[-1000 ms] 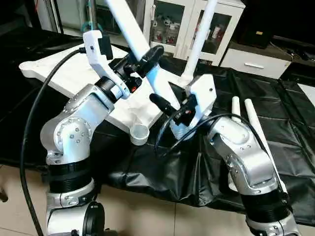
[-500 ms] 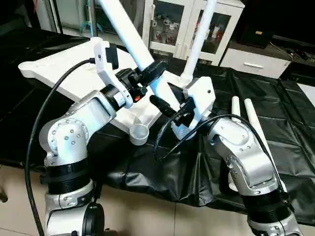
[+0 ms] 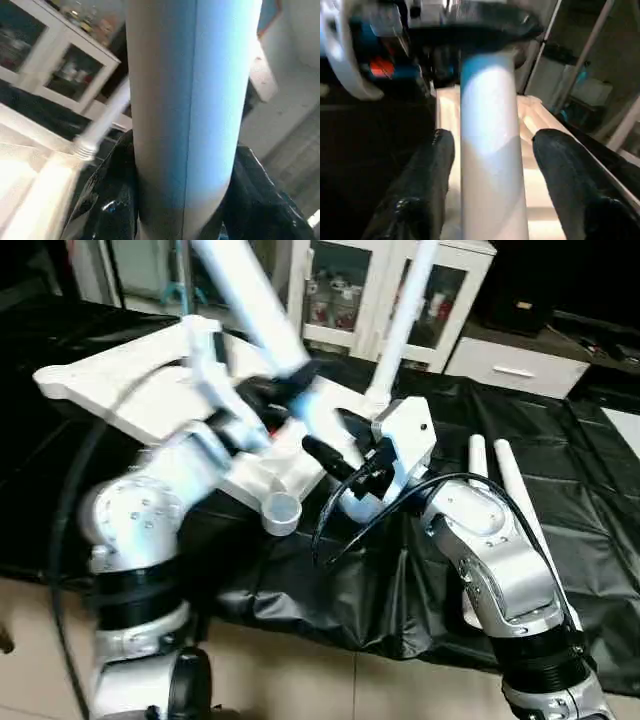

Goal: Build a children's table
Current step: Pick table leg

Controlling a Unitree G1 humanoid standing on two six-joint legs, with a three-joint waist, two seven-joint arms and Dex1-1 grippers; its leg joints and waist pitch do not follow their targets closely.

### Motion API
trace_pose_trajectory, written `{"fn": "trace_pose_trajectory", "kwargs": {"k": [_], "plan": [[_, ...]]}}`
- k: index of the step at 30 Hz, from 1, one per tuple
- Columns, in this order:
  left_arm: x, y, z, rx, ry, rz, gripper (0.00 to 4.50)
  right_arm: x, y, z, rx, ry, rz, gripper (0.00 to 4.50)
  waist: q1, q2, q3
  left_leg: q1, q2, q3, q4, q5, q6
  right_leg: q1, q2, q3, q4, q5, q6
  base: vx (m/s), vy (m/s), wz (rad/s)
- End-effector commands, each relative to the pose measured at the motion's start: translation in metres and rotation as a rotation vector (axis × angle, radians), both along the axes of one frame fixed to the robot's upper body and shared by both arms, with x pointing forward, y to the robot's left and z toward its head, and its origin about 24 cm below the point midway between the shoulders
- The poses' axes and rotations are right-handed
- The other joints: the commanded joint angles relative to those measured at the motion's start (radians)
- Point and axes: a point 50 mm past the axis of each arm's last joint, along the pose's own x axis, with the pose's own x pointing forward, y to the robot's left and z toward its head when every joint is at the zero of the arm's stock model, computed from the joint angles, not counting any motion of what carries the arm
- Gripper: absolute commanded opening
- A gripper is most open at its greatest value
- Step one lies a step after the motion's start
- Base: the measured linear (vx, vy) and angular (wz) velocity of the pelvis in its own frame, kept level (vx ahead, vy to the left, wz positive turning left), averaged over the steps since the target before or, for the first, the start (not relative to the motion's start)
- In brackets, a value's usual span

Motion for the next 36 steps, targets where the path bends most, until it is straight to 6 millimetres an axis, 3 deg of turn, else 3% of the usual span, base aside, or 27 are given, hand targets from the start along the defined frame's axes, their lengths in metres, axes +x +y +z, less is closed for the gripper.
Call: {"fn": "trace_pose_trajectory", "kwargs": {"k": [1, 2, 3, 5, 10, 14, 15, 21, 26, 27, 29, 30, 34, 36], "plan": [[0.001, -0.001, 0.006, 0.014, -0.019, 0.002, 1.83, 0.0, -0.012, 0.021, 0.151, 0.024, 0.022, 3.01, 0.001, 0.024, -0.066, -0.001, 0.003, 0.007, -0.07, -0.155, -0.033, 0.059, -0.046, 0.039, -0.063, -0.131, -0.079, 0.0, 0.0, 0.0], [0.001, 0.0, 0.007, 0.021, -0.019, -0.002, 1.83, 0.002, -0.019, 0.029, 0.24, 0.066, 0.031, 3.01, 0.001, 0.024, -0.066, 0.005, 0.001, 0.008, -0.069, -0.155, -0.027, 0.057, -0.043, 0.04, -0.062, -0.116, -0.083, 0.0, 0.0, 0.0], [0.002, 0.0, 0.007, 0.031, -0.021, -0.009, 1.83, 0.007, -0.032, 0.039, 0.342, 0.127, 0.034, 3.01, 0.003, 0.033, -0.069, 0.006, 0.003, 0.004, -0.069, -0.151, -0.026, 0.055, -0.042, 0.039, -0.055, -0.081, -0.098, 0.0, 0.0, 0.0], [0.002, 0.0, 0.009, 0.035, -0.026, -0.024, 1.83, 0.014, -0.044, 0.04, 0.347, 0.183, 0.024, 3.01, 0.005, 0.032, -0.066, 0.008, 0.001, 0.008, -0.068, -0.152, -0.038, 0.054, -0.039, 0.038, -0.056, -0.071, -0.103, 0.0, 0.0, 0.0], [0.001, -0.007, 0.012, 0.093, -0.042, -0.099, 1.83, 0.017, -0.066, 0.011, -0.009, 0.375, 0.092, 3.01, 0.019, 0.029, -0.066, 0.002, -0.002, 0.008, -0.068, -0.146, -0.054, 0.069, -0.044, 0.038, -0.067, -0.119, -0.079, 0.0, 0.0, 0.0], [0.0, -0.011, 0.014, 0.122, -0.052, -0.147, 1.83, 0.012, -0.062, 0.006, -0.038, 0.459, 0.174, 3.01, 0.019, 0.025, -0.069, -0.004, -0.002, 0.007, -0.065, -0.109, -0.048, 0.071, -0.049, 0.038, -0.064, -0.116, -0.096, 0.0, 0.0, 0.0], [0.0, -0.012, 0.014, 0.128, -0.053, -0.157, 1.83, 0.011, -0.061, 0.006, -0.043, 0.468, 0.184, 3.01, 0.02, 0.035, -0.07, -0.003, 0.0, 0.006, -0.064, -0.107, -0.05, 0.068, -0.05, 0.038, -0.062, -0.11, -0.103, 0.0, 0.0, 0.0], [-0.002, -0.024, 0.019, 0.178, -0.094, -0.281, 1.82, 0.015, -0.062, 0.013, -0.049, 0.491, 0.251, 3.01, 0.019, 0.03, -0.068, -0.001, 0.002, 0.009, -0.064, -0.121, -0.051, 0.066, -0.049, 0.037, -0.063, -0.13, -0.129, 0.0, 0.0, 0.0], [-0.007, -0.032, 0.02, 0.207, -0.124, -0.38, 1.82, 0.014, -0.061, 0.016, -0.073, 0.473, 0.28, 3.01, 0.025, 0.031, -0.069, 0.0, 0.002, 0.01, -0.063, -0.097, -0.051, 0.066, -0.049, 0.037, -0.059, -0.087, -0.147, 0.0, 0.0, 0.0], [-0.01, -0.034, 0.02, 0.22, -0.14, -0.412, 1.82, 0.013, -0.06, 0.016, -0.081, 0.469, 0.289, 3.01, 0.026, 0.025, -0.069, -0.001, 0.002, 0.011, -0.063, -0.096, -0.052, 0.067, -0.048, 0.038, -0.059, -0.085, -0.149, 0.0, 0.0, 0.0], [-0.016, -0.037, 0.018, 0.259, -0.177, -0.493, 1.82, 0.012, -0.06, 0.015, -0.098, 0.465, 0.321, 3.01, 0.028, 0.026, -0.069, -0.001, 0.002, 0.011, -0.064, -0.098, -0.05, 0.067, -0.049, 0.038, -0.057, -0.099, -0.144, 0.0, 0.0, 0.0], [-0.018, -0.039, 0.016, 0.301, -0.209, -0.534, 1.82, 0.011, -0.06, 0.014, -0.113, 0.463, 0.343, 3.01, 0.028, 0.018, -0.067, -0.002, 0.003, 0.011, -0.065, -0.106, -0.049, 0.068, -0.051, 0.037, -0.061, -0.114, -0.141, 0.0, 0.0, 0.0], [-0.018, -0.041, 0.012, 0.372, -0.22, -0.598, 1.82, 0.006, -0.057, 0.009, -0.173, 0.448, 0.412, 3.01, 0.028, 0.024, -0.066, 0.0, 0.006, 0.011, -0.066, -0.122, -0.05, 0.063, -0.054, 0.038, -0.062, -0.155, -0.13, 0.0, 0.0, 0.0], [-0.018, -0.042, 0.013, 0.377, -0.228, -0.616, 1.82, 0.005, -0.054, 0.006, -0.203, 0.433, 0.426, 3.01, 0.028, 0.021, -0.066, -0.003, 0.006, 0.011, -0.066, -0.12, -0.053, 0.064, -0.055, 0.038, -0.061, -0.151, -0.134, 0.0, 0.0, 0.0]]}}
